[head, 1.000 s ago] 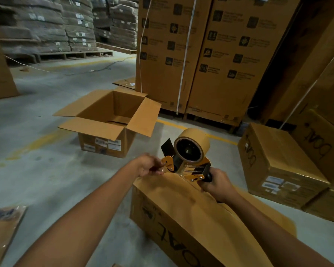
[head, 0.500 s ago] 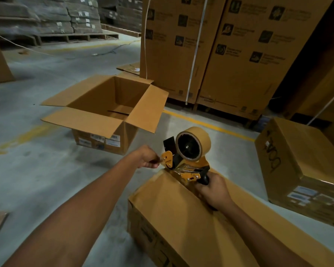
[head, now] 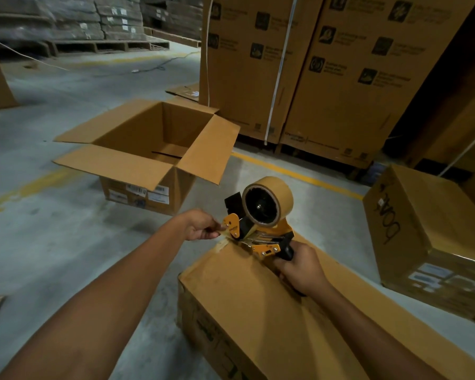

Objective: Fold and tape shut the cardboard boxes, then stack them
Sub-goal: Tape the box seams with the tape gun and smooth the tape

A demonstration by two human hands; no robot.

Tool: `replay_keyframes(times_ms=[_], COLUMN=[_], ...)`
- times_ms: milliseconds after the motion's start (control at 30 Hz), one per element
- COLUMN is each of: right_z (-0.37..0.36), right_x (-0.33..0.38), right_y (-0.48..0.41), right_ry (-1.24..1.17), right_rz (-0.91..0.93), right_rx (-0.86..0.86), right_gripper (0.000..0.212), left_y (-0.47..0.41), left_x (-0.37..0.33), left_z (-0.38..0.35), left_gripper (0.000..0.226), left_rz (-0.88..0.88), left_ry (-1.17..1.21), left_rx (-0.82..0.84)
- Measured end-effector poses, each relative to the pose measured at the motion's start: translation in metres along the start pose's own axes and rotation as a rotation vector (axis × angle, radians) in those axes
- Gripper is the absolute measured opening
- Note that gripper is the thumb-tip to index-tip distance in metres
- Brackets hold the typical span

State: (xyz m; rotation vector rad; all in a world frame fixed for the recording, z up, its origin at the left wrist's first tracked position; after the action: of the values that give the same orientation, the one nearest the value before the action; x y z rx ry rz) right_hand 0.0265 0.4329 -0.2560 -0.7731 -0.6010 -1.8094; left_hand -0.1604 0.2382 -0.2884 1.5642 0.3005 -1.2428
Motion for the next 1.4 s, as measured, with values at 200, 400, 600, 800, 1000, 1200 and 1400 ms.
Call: replay_keyframes(times_ms=[200, 400, 600, 800, 1000, 1200, 1400], right_z=[-0.007, -0.01, -0.01, -0.006, -0.004, -0.013, 0.0], right_x=[-0.006, -0.003, 0.0, 0.004, 0.023, 0.025, 0.005], right_y=[-0.002, -0.004, -0.005, -0.01, -0.015, -0.012, 0.013], right_ry=[0.079, 0.114, 0.152, 0.12, -0.204, -0.042, -0.016], right_rz=[0.016, 0.004, -0.022, -0.084, -0.337, -0.267, -0.265], right_rx=[0.034, 0.039, 0.088, 0.162, 0.334, 0.292, 0.258], right_gripper=[0.026, 0.019, 0.02, 0.018, 0.018, 0.022, 0.027], left_y=[0.0, -0.015, -0.007, 0.021, 0.038, 0.039, 0.038], left_x=[0.014, 0.042, 0.062, 0.034, 0.041, 0.048, 0.049], left_z=[0.004, -0.007, -0.013, -0.013, -0.025, -0.019, -0.016], left_gripper=[0.02, 0.018, 0.013, 0.044, 0.028, 0.029, 0.038], left_rz=[0.006, 0.01, -0.076, -0.327, -0.318, -0.338, -0.278], left_ry=[0.026, 0.008, -0.378, -0.057, -0.131, -0.211, -0.257], left_rx=[-0.005, -0.048, -0.075, -0.064, 0.059, 0.158, 0.131])
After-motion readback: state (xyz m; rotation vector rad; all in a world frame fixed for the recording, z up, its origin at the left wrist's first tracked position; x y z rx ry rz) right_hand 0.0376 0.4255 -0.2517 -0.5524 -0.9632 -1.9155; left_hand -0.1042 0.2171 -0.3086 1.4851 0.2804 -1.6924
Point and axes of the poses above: each hand's wrist, its own y-axis away from the middle knuckle, its own z-axis out of the back of the hand, x = y × z, the point moved 2 cm from there along -y, towards the middle knuckle, and after that the axes turned 6 degrees about -y, right-handed, at the moved point
